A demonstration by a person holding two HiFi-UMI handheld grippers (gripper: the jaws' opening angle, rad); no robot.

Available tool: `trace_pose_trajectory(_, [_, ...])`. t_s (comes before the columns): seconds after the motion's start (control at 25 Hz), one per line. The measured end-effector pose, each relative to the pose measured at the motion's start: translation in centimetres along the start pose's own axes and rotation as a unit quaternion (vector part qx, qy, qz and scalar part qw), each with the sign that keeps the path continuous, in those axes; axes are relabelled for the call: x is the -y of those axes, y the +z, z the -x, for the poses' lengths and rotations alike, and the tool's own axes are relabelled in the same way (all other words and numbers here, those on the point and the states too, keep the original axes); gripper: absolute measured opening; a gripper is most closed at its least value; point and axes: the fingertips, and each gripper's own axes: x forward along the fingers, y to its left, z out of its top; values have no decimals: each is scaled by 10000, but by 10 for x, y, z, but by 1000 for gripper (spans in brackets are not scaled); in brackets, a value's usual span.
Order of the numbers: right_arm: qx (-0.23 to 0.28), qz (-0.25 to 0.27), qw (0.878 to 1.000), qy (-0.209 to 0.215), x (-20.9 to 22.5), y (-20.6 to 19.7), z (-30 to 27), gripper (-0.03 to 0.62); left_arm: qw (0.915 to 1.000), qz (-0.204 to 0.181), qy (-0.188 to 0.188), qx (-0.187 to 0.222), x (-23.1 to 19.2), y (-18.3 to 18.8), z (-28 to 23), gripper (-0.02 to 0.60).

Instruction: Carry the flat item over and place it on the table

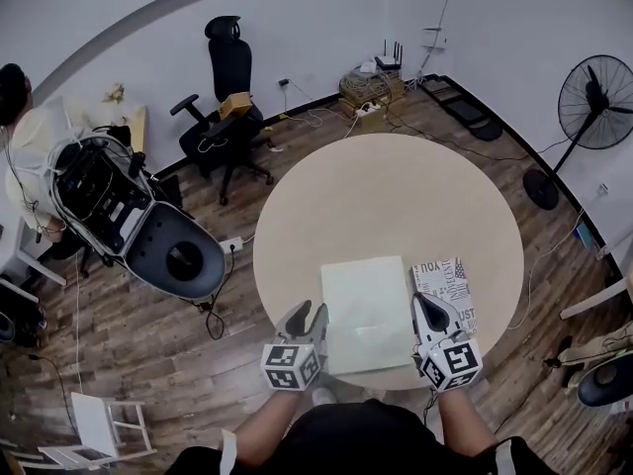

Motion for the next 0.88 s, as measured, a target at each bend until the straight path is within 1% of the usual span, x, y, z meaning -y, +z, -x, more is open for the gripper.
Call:
trace_pose_trajectory(0.04, [33, 10, 10000, 12, 0, 3, -1, -3, 9999, 88, -56, 114, 2, 6, 5, 87])
trace_pose_trajectory(0.08, [61, 27, 10000, 32, 0, 6, -1, -3, 9996, 124, -146, 207, 6, 11, 10, 27])
trace_pose_trajectory(0.12, [83, 50, 9999, 62, -1, 8, 0, -3, 9992, 108, -254, 297, 12, 15, 15, 8])
trace_pose_trajectory(0.24, [83, 199, 9996, 162, -7, 12, -1, -3, 9973, -153, -441, 562, 26, 27, 26, 6])
trace_pose_trajectory(0.4, [97, 434, 9988, 196, -20, 20, -3, -3, 9939, -657, -380, 801, 28, 38, 35, 6])
trace_pose_trajectory(0.52, [193, 492, 9983, 238, -25, 29, -2, -3, 9899, -1078, -392, 833, 35, 41, 40, 6])
trace_pose_trajectory(0.6, [235, 503, 9982, 245, -25, 31, 0, -3, 9888, -1144, -441, 854, 40, 42, 41, 8])
trace_pose_trajectory(0.72, [231, 511, 9981, 252, -27, 32, 0, -3, 9897, -1048, -412, 889, 40, 45, 42, 8])
trace_pose_trajectory(0.88, [198, 487, 9982, 278, -27, 31, 0, -3, 9878, -1202, -307, 945, 41, 49, 43, 8])
